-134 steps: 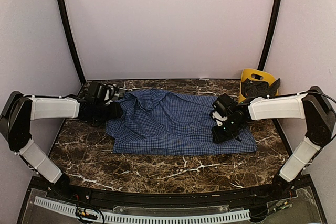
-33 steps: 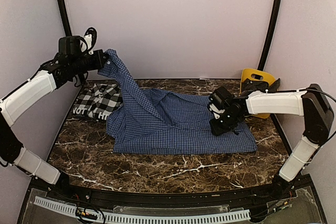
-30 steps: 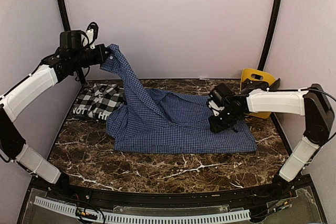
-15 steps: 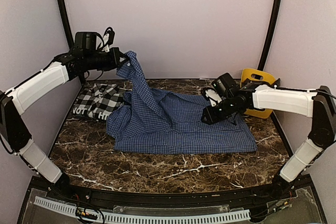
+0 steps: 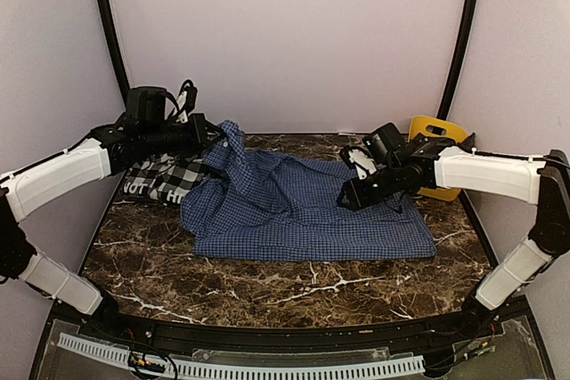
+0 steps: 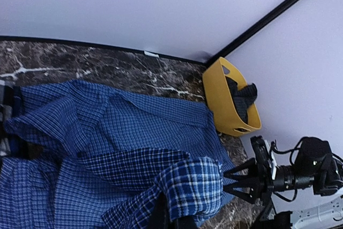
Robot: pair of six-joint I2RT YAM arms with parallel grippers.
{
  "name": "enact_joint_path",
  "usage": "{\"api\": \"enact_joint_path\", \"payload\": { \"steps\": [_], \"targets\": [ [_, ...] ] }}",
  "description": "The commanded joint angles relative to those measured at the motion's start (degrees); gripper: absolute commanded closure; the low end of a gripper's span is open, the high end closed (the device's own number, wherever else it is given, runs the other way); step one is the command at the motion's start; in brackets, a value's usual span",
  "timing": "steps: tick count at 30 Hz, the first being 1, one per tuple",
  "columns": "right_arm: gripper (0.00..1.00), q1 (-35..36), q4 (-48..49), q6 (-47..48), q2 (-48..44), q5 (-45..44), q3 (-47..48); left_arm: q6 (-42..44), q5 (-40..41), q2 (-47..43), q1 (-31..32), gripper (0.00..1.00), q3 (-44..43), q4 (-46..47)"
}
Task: Fold and stack the long sleeve shirts
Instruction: Pass from the left arm to the right
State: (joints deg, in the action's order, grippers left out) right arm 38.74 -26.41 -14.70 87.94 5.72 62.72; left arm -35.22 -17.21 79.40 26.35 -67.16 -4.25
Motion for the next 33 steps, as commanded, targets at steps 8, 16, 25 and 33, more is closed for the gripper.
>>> {"api": "enact_joint_path", "payload": {
  "steps": [8,16,25,33],
  "targets": [
    [0.54,6.14,8.55,-4.47,-3.56,11.09,0.08,-13.11,-3.10,-10.63,8.48,1.00,12.71,8.19],
    [0.49,6.94,7.59,-4.96,-2.66,10.40,1.73,-8.48,-1.03,-8.40,10.01,0.97,10.28,3.06],
    [0.38,14.13,17.86,-7.63,-3.01,7.99,2.60,-21.43,-1.13,-7.11,10.33,1.00,17.69,20.25],
    [0.39,22.08,22.58,-2.34,1.81,1.62,7.08,-33.45,-2.74,-4.55,10.31,1.00,21.26,31.81]
  ]
}}
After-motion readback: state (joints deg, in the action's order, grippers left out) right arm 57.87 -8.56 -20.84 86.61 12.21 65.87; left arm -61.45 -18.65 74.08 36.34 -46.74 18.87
